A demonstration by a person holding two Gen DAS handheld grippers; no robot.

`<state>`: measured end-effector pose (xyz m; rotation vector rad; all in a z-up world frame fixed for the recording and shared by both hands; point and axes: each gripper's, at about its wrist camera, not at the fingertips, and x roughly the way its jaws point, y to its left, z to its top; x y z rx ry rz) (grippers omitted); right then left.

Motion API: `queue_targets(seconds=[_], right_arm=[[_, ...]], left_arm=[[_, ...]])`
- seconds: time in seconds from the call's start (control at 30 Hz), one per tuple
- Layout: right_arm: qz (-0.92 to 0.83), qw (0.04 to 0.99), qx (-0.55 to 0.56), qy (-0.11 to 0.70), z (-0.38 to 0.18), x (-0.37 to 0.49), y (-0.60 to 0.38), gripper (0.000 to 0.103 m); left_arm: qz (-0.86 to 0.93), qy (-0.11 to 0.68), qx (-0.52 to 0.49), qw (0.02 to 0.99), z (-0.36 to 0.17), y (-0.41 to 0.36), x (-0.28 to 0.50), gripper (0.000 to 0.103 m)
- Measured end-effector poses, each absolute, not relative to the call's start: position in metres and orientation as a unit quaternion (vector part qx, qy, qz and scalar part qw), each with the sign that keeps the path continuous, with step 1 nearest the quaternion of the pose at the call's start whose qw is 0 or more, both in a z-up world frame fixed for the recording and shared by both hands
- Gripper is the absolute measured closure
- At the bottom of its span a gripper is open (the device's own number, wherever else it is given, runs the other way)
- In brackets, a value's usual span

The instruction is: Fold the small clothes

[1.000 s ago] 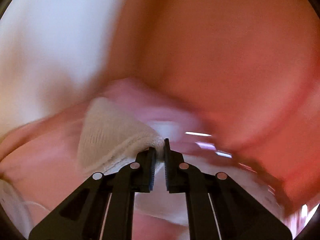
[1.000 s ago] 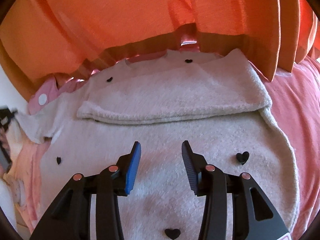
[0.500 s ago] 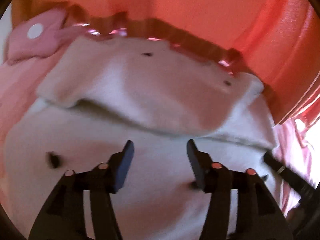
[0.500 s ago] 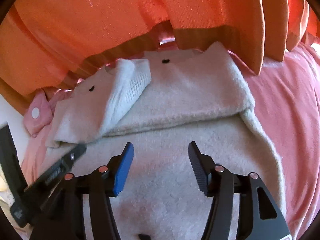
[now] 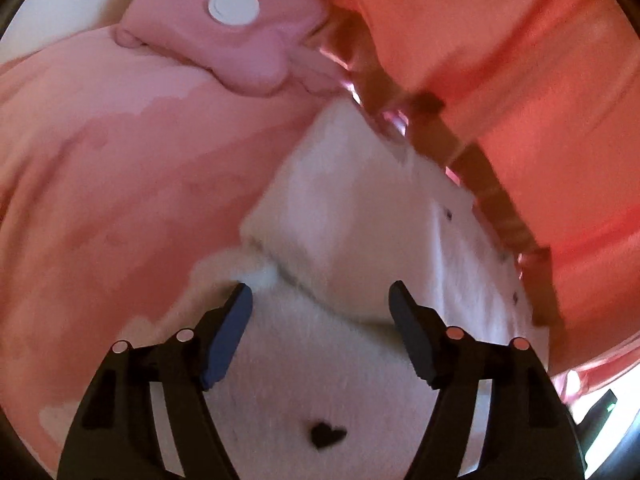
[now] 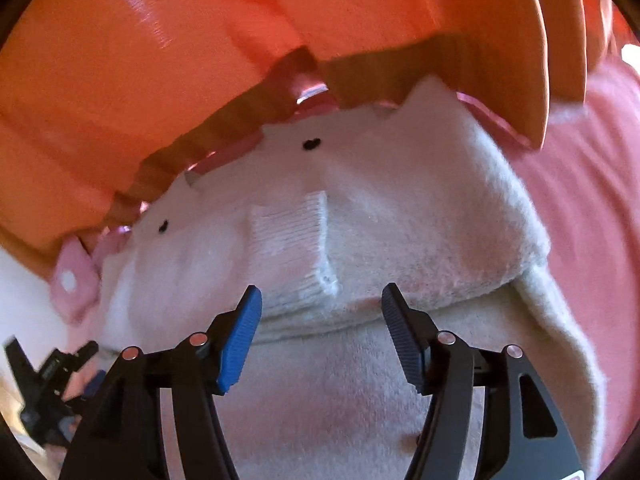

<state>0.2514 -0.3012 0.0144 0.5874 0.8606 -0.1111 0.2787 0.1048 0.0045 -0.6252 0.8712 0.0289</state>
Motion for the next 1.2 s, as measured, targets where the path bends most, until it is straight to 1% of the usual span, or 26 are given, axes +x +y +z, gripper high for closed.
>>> queue_targets(seconds=[0.07,0.13,0.17,0.2,0.23,0.27,0.3,0.33,0.37,0.4,0.5,0.53,0.57,0.63,0.67,0.7,0.77,0.8,0.83,0.87,0.93,0.97,1.03,1.1,1.17,1.2], right_arm=[[-0.047,0.868,0.280,0.407,0.015,0.256,-0.301,0.041],[-0.036,0.870,0.283,0.403,0.015,0.262,-0.298,0.044],[-0.022,0.866,0.287,0.409,0.013,0.268,-0.295,0.051],[-0.016,0.864,0.287,0.414,0.010,0.271,-0.293,0.060],[-0.017,0.864,0.276,0.421,0.008,0.275,-0.289,0.063],[-0.018,0.867,0.265,0.422,0.007,0.277,-0.286,0.076],[-0.015,0.872,0.241,0.425,0.008,0.281,-0.280,0.093],[-0.017,0.878,0.225,0.421,0.012,0.282,-0.276,0.093],[-0.015,0.893,0.210,0.399,0.028,0.279,-0.272,0.093],[-0.001,0.903,0.209,0.376,0.044,0.274,-0.271,0.094],[0.015,0.938,0.187,0.290,0.094,0.255,-0.273,0.094],[0.002,0.941,0.180,0.285,0.096,0.254,-0.279,0.094],[-0.021,0.938,0.172,0.299,0.089,0.259,-0.286,0.094],[-0.103,0.904,0.143,0.388,0.031,0.277,-0.309,0.094],[-0.121,0.889,0.141,0.419,0.013,0.281,-0.315,0.094],[-0.115,0.890,0.165,0.410,0.002,0.276,-0.321,0.095],[-0.107,0.892,0.161,0.409,0.018,0.279,-0.316,0.095],[-0.092,0.907,0.167,0.375,0.035,0.275,-0.313,0.095],[-0.089,0.909,0.168,0.370,0.038,0.274,-0.312,0.095],[-0.091,0.907,0.164,0.376,0.036,0.274,-0.311,0.095],[-0.104,0.891,0.155,0.413,0.008,0.281,-0.314,0.095],[-0.100,0.894,0.167,0.404,-0.003,0.277,-0.318,0.095],[-0.098,0.888,0.176,0.413,0.007,0.277,-0.319,0.095],[-0.098,0.898,0.186,0.387,0.031,0.271,-0.318,0.092],[-0.120,0.900,0.176,0.381,0.043,0.270,-0.314,0.091],[-0.133,0.904,0.172,0.369,0.050,0.267,-0.311,0.085]], left_arm=[[0.012,0.418,-0.311,0.854,0.002,0.107,0.281,0.035],[0.015,0.419,-0.326,0.848,-0.004,0.112,0.284,0.036],[0.015,0.417,-0.329,0.847,-0.008,0.114,0.282,0.037],[0.015,0.417,-0.330,0.847,-0.008,0.115,0.283,0.037],[0.017,0.418,-0.326,0.848,-0.008,0.116,0.283,0.040],[0.020,0.418,-0.323,0.849,-0.008,0.115,0.283,0.044],[0.024,0.418,-0.323,0.849,-0.008,0.115,0.283,0.047],[0.029,0.418,-0.322,0.849,-0.008,0.115,0.283,0.050],[0.031,0.420,-0.316,0.850,-0.008,0.116,0.281,0.056],[0.035,0.422,-0.309,0.852,-0.008,0.115,0.282,0.059],[0.046,0.429,-0.290,0.854,-0.010,0.113,0.283,0.065],[0.050,0.433,-0.283,0.855,-0.010,0.111,0.284,0.066],[0.052,0.434,-0.274,0.856,-0.010,0.108,0.285,0.065],[0.056,0.437,-0.254,0.861,-0.009,0.103,0.284,0.065],[0.059,0.438,-0.237,0.865,-0.009,0.098,0.284,0.065],[0.061,0.438,-0.226,0.868,-0.009,0.095,0.284,0.065],[0.068,0.439,-0.197,0.874,-0.009,0.087,0.284,0.065],[0.071,0.439,-0.189,0.875,-0.009,0.085,0.284,0.065],[0.075,0.440,-0.180,0.877,-0.009,0.083,0.285,0.065],[0.078,0.440,-0.173,0.878,-0.009,0.081,0.286,0.065],[0.081,0.440,-0.154,0.881,-0.009,0.077,0.286,0.065],[0.082,0.439,-0.149,0.882,-0.009,0.076,0.286,0.065],[0.082,0.440,-0.147,0.882,-0.009,0.077,0.286,0.065],[0.082,0.439,-0.149,0.882,-0.010,0.078,0.286,0.065],[0.082,0.440,-0.151,0.881,-0.010,0.077,0.286,0.065],[0.082,0.441,-0.149,0.881,-0.009,0.077,0.286,0.065]])
